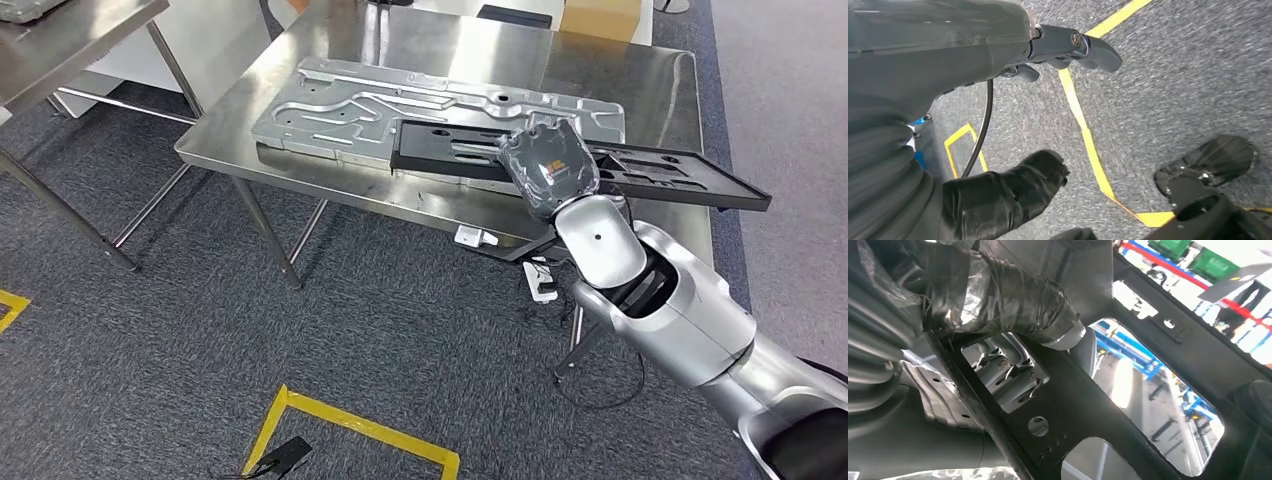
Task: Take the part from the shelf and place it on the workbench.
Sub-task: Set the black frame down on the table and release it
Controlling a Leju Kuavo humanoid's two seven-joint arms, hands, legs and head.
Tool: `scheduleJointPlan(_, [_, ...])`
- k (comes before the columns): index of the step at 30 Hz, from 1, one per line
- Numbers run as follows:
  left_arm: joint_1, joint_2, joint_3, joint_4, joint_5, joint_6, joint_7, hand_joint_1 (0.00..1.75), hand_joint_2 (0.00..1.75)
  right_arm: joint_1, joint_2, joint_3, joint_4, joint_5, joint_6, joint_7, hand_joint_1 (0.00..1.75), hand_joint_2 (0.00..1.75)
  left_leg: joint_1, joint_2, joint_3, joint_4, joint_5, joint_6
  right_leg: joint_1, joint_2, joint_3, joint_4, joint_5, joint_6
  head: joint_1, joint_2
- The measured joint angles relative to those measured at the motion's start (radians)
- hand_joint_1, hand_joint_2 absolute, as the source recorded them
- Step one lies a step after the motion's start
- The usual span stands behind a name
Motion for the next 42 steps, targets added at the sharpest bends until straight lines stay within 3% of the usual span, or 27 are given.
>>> scheduleJointPlan(3, [0.000, 0.000, 0.000, 0.000, 0.003, -0.012, -0.003, 0.00, 1.75, -0.001, -0.006, -0.003, -0.006, 0.002, 0.002, 0.000, 1.75, 1.75, 0.002, -0.001, 0.025, -0.017, -0.006, 0.009, -0.001, -0.004, -0.008, 0.034, -0.017, 0.013, 0.003, 0.000])
scheduleJointPlan(5, [-0.003, 0.001, 0.000, 0.000, 0.007, -0.022, -0.004, 0.00, 1.75, -0.007, -0.010, -0.005, -0.009, 0.003, 0.002, 0.000, 1.75, 1.75, 0.003, -0.001, 0.039, -0.023, -0.012, 0.016, -0.001, -0.006, -0.063, 0.134, -0.058, 0.015, 0.005, 0.000])
scheduleJointPlan(7, [-0.004, 0.003, 0.000, 0.000, 0.009, -0.029, -0.004, 0.00, 1.75, -0.008, -0.014, -0.006, -0.010, 0.002, 0.003, 0.000, 1.75, 1.75, 0.001, -0.002, 0.048, -0.021, -0.023, 0.020, 0.000, -0.006, -0.139, 0.242, -0.091, 0.017, 0.005, 0.000])
scheduleJointPlan(8, [-0.003, 0.003, 0.000, 0.000, 0.009, -0.031, -0.004, 0.00, 1.75, -0.007, -0.016, -0.006, -0.010, 0.002, 0.004, 0.000, 1.75, 1.75, 0.001, -0.002, 0.053, -0.019, -0.030, 0.020, -0.001, -0.006, -0.163, 0.259, -0.083, 0.019, 0.005, 0.000])
scheduleJointPlan(9, [-0.002, 0.004, 0.000, 0.000, 0.009, -0.032, -0.004, 0.00, 1.75, -0.006, -0.017, -0.006, -0.010, 0.002, 0.004, 0.000, 1.75, 1.75, 0.000, -0.003, 0.060, -0.015, -0.038, 0.019, -0.001, -0.007, -0.169, 0.241, -0.055, 0.019, 0.005, 0.000])
scheduleJointPlan(11, [-0.001, 0.004, 0.000, 0.000, 0.009, -0.034, -0.004, 0.00, 1.75, -0.006, -0.018, -0.006, -0.011, 0.002, 0.004, 0.000, 1.75, 1.75, 0.000, -0.003, 0.078, -0.010, -0.057, 0.015, 0.000, -0.008, -0.139, 0.127, 0.039, 0.014, 0.005, 0.000])
scheduleJointPlan(13, [-0.002, 0.004, 0.000, 0.000, 0.008, -0.036, -0.004, 0.00, 1.75, -0.008, -0.019, -0.007, -0.011, 0.001, 0.005, 0.000, 1.75, 1.75, 0.000, -0.002, 0.088, -0.007, -0.071, 0.008, 0.007, -0.010, -0.108, 0.029, 0.085, 0.004, 0.004, 0.000])
scheduleJointPlan(15, [-0.004, 0.004, -0.001, 0.000, 0.008, -0.039, -0.004, 0.00, 1.75, -0.012, -0.020, -0.007, -0.014, 0.000, 0.009, 0.001, 1.75, 1.75, -0.001, -0.001, 0.093, -0.005, -0.076, -0.002, 0.014, -0.012, -0.098, -0.002, 0.078, -0.010, 0.001, 0.000])
scheduleJointPlan(18, [-0.005, 0.009, -0.001, 0.000, 0.010, -0.047, -0.005, 0.00, 1.75, -0.014, -0.025, -0.008, -0.019, -0.003, 0.018, 0.004, 1.75, 1.75, -0.001, -0.001, 0.092, 0.026, -0.089, -0.017, 0.007, -0.011, -0.067, -0.016, 0.071, -0.031, -0.001, 0.000])
scheduleJointPlan(19, [-0.006, 0.011, -0.001, 0.000, 0.010, -0.049, -0.005, 0.00, 1.75, -0.016, -0.027, -0.009, -0.020, -0.004, 0.020, 0.005, 1.75, 1.75, 0.001, 0.000, 0.071, 0.068, -0.100, -0.022, 0.005, -0.011, -0.055, -0.019, 0.066, -0.036, -0.001, 0.000])
scheduleJointPlan(21, [-0.008, 0.013, -0.001, 0.000, 0.010, -0.054, -0.005, 0.00, 1.75, -0.018, -0.031, -0.009, -0.020, -0.009, 0.023, 0.006, 1.75, 1.75, 0.005, 0.000, -0.006, 0.189, -0.132, -0.030, 0.004, -0.010, -0.036, -0.021, 0.052, -0.042, -0.003, 0.000])
scheduleJointPlan(23, [-0.007, 0.018, -0.001, 0.000, 0.010, -0.063, -0.004, 0.00, 1.75, -0.015, -0.033, -0.009, -0.020, -0.015, 0.030, 0.007, 1.75, 1.75, 0.009, 0.000, -0.075, 0.265, -0.149, -0.037, 0.003, -0.006, -0.017, -0.020, 0.034, -0.041, -0.003, 0.000])
scheduleJointPlan(24, [-0.008, 0.021, -0.001, 0.000, 0.010, -0.068, -0.002, 0.00, 1.75, -0.015, -0.035, -0.009, -0.020, -0.020, 0.036, 0.007, 1.75, 1.75, 0.011, 0.000, -0.089, 0.258, -0.136, -0.039, 0.002, -0.004, -0.005, -0.019, 0.025, -0.038, -0.003, 0.000])
scheduleJointPlan(25, [-0.010, 0.023, -0.001, -0.002, 0.010, -0.074, 0.000, 0.00, 1.75, -0.015, -0.037, -0.009, -0.020, -0.026, 0.042, 0.008, 1.75, 1.75, 0.012, 0.001, -0.086, 0.218, -0.103, -0.039, 0.001, -0.003, 0.008, -0.018, 0.014, -0.035, -0.003, 0.000])
scheduleJointPlan(27, [-0.016, 0.028, -0.001, -0.008, 0.012, -0.084, 0.011, 0.00, 1.75, -0.023, -0.047, -0.011, -0.021, -0.042, 0.056, 0.011, 1.75, 1.75, 0.011, 0.001, -0.054, 0.089, -0.007, -0.035, -0.001, -0.002, 0.034, -0.016, -0.009, -0.026, -0.003, 0.000])
scheduleJointPlan(28, [-0.020, 0.029, -0.001, -0.013, 0.015, -0.088, 0.020, 0.00, 1.75, -0.030, -0.054, -0.013, -0.023, -0.051, 0.063, 0.013, 1.75, 1.75, 0.008, 0.001, -0.038, 0.037, 0.020, -0.031, -0.002, -0.002, 0.040, -0.015, -0.018, -0.020, -0.003, 0.000])
scheduleJointPlan(29, [-0.023, 0.031, -0.001, -0.021, 0.018, -0.090, 0.029, 0.00, 1.75, -0.036, -0.060, -0.016, -0.027, -0.059, 0.069, 0.014, 1.75, 1.75, 0.005, 0.001, -0.029, 0.006, 0.036, -0.024, -0.002, -0.002, 0.044, -0.016, -0.024, -0.013, -0.003, 0.000])
scheduleJointPlan(32, [-0.023, 0.034, -0.001, -0.045, 0.026, -0.091, 0.046, 0.00, 1.75, -0.047, -0.080, -0.024, -0.040, -0.072, 0.076, 0.017, 1.75, 1.75, -0.001, 0.001, -0.012, -0.011, 0.021, -0.001, -0.002, -0.002, 0.050, -0.014, -0.030, 0.003, -0.003, 0.000])
scheduleJointPlan(34, [-0.020, 0.036, -0.001, -0.057, 0.027, -0.090, 0.049, 0.00, 1.75, -0.051, -0.089, -0.027, -0.048, -0.073, 0.074, 0.019, 1.75, 1.75, 0.000, 0.001, 0.012, -0.022, 0.012, 0.013, -0.003, -0.005, 0.022, 0.045, -0.032, 0.008, -0.002, 0.000])
scheduleJointPlan(36, [-0.017, 0.036, -0.001, -0.063, 0.028, -0.087, 0.050, 0.00, 1.75, -0.051, -0.094, -0.027, -0.050, -0.074, 0.073, 0.020, 1.75, 1.75, 0.000, 0.000, 0.035, -0.028, -0.002, 0.021, -0.002, -0.006, -0.054, 0.163, -0.055, 0.009, 0.001, 0.000])
scheduleJointPlan(38, [-0.010, 0.037, -0.001, -0.066, 0.030, -0.082, 0.049, 0.00, 1.75, -0.043, -0.099, -0.027, -0.049, -0.075, 0.072, 0.022, 1.75, 1.75, -0.002, -0.002, 0.059, -0.029, -0.022, 0.023, -0.001, -0.006, -0.133, 0.251, -0.103, 0.010, 0.001, 0.000])
scheduleJointPlan(39, [-0.005, 0.037, -0.002, -0.068, 0.032, -0.079, 0.049, 0.00, 1.75, -0.040, -0.099, -0.027, -0.047, -0.075, 0.070, 0.023, 1.75, 1.75, -0.002, -0.004, 0.073, -0.028, -0.034, 0.023, -0.001, -0.006, -0.158, 0.258, -0.116, 0.010, 0.001, 0.000])
scheduleJointPlan(40, [-0.001, 0.037, -0.002, -0.068, 0.034, -0.078, 0.047, 0.00, 1.75, -0.036, -0.099, -0.027, -0.045, -0.074, 0.066, 0.024, 1.75, 1.75, -0.003, -0.006, 0.089, -0.028, -0.046, 0.023, -0.001, -0.006, -0.169, 0.237, -0.110, 0.010, 0.001, 0.000])
scheduleJointPlan(41, [0.002, 0.038, -0.002, -0.068, 0.036, -0.077, 0.045, 0.00, 1.75, -0.034, -0.099, -0.027, -0.042, -0.073, 0.060, 0.025, 1.75, 1.75, -0.004, -0.007, 0.106, -0.027, -0.059, 0.022, 0.000, -0.007, -0.166, 0.189, -0.078, 0.009, 0.001, 0.000])
scheduleJointPlan(42, [0.003, 0.038, -0.002, -0.068, 0.038, -0.076, 0.042, 0.00, 1.75, -0.033, -0.098, -0.026, -0.037, -0.071, 0.052, 0.026, 1.75, 1.75, -0.005, -0.009, 0.120, -0.027, -0.072, 0.021, 0.000, -0.007, -0.156, 0.126, -0.020, 0.005, 0.001, 0.000])
